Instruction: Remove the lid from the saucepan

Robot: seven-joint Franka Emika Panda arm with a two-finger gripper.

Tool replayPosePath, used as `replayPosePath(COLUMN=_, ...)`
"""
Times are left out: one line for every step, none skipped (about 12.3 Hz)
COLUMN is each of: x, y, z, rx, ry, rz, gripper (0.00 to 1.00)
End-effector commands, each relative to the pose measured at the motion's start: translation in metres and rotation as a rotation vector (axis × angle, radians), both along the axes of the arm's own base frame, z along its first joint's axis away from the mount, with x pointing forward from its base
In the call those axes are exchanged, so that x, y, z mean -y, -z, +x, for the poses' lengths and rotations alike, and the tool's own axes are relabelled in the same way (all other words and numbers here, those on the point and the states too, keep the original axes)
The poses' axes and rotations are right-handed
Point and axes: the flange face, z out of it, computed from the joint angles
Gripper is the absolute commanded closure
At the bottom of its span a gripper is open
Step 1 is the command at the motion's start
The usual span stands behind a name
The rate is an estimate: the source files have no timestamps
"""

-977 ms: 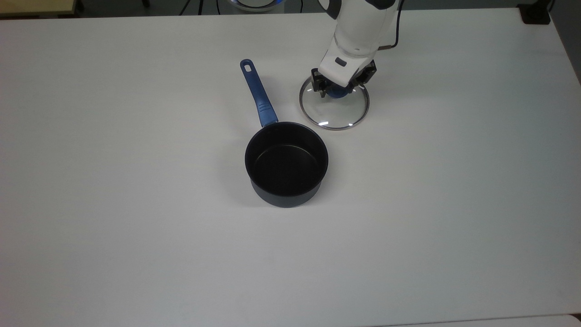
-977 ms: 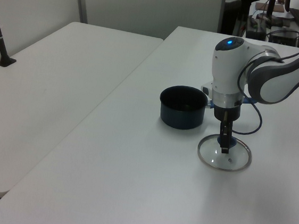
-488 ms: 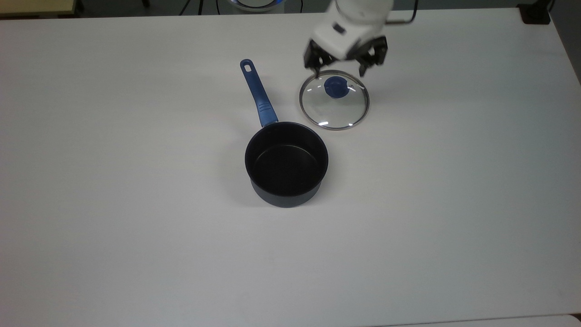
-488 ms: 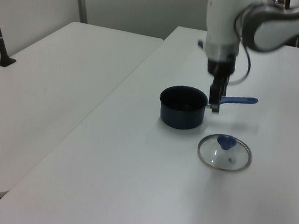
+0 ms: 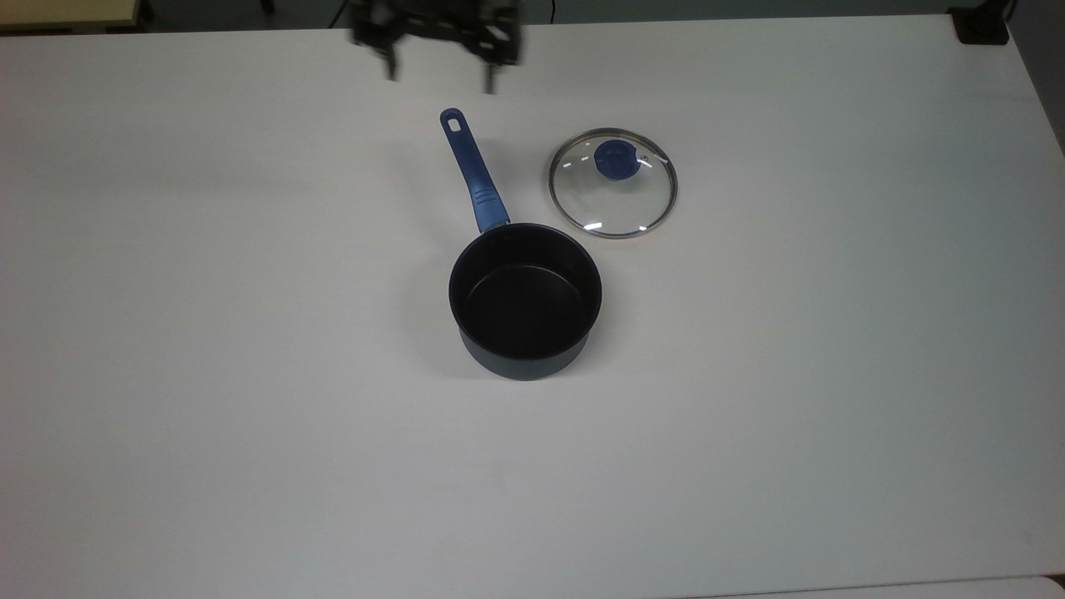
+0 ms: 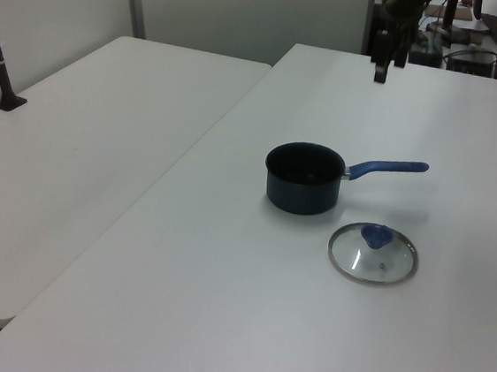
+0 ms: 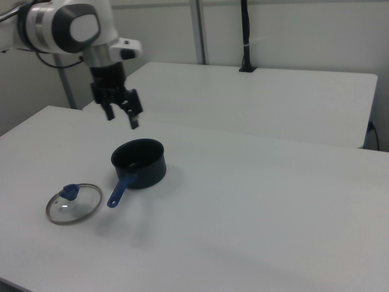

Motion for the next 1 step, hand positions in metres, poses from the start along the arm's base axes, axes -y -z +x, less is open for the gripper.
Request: replayPosePath(x=0.0481, y=-0.0037, z=-0.0060, rx=-0.013, ry=0.034, rz=-0.018, gripper=0.00)
